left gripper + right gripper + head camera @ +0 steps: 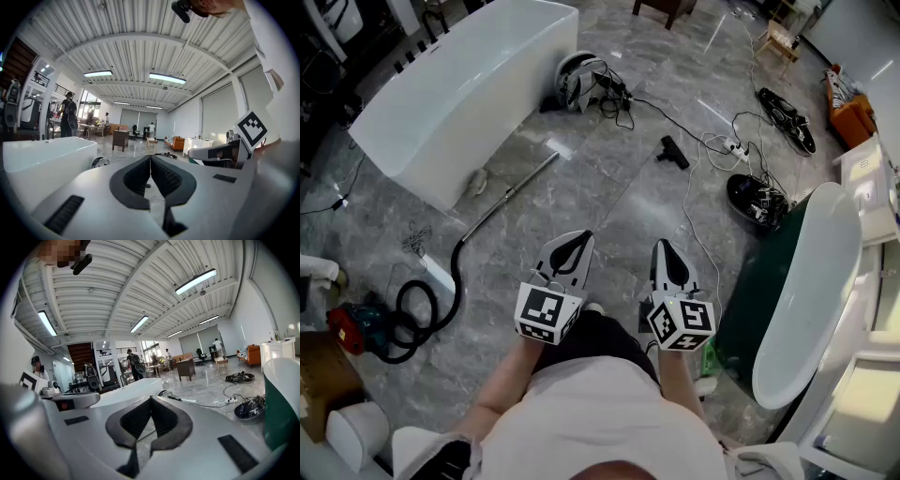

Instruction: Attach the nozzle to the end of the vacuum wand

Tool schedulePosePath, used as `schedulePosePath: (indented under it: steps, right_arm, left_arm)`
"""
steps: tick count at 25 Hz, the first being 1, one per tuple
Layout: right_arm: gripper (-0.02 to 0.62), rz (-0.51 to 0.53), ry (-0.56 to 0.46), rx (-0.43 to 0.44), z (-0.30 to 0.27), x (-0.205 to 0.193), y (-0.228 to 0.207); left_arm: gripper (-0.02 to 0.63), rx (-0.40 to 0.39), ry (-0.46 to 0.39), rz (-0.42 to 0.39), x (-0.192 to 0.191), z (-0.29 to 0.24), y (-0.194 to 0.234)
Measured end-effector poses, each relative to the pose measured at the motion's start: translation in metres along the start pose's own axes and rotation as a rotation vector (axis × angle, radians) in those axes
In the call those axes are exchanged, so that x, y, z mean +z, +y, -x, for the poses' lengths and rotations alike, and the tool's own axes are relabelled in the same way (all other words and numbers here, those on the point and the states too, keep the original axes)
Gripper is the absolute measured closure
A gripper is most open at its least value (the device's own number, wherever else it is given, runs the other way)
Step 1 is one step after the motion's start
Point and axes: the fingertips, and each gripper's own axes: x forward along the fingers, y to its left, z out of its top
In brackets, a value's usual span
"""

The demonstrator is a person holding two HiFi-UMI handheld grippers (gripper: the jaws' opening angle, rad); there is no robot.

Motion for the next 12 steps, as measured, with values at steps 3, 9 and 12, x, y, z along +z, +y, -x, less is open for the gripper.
schedulePosePath:
  steps: [3, 9, 12]
  right_arm:
    - [0.580, -0.003, -0.003, 0.020, 0.002, 0.000, 0.002]
    - [0.580, -0.002, 0.001, 0.028, 0.005, -0.002, -0.001]
    - [0.580, -0.011, -0.004, 0.023, 0.008, -0.001, -0.007]
  left_arm:
    - [0.595, 0.006, 0.006, 0.001, -0.003, -0.001, -0.003]
    - [0.595, 0.000, 0.006, -0.006, -0.002, -0.009, -0.010]
    - [0.595, -0.003, 0.010, -0.006, -0.003, -0.011, -0.015]
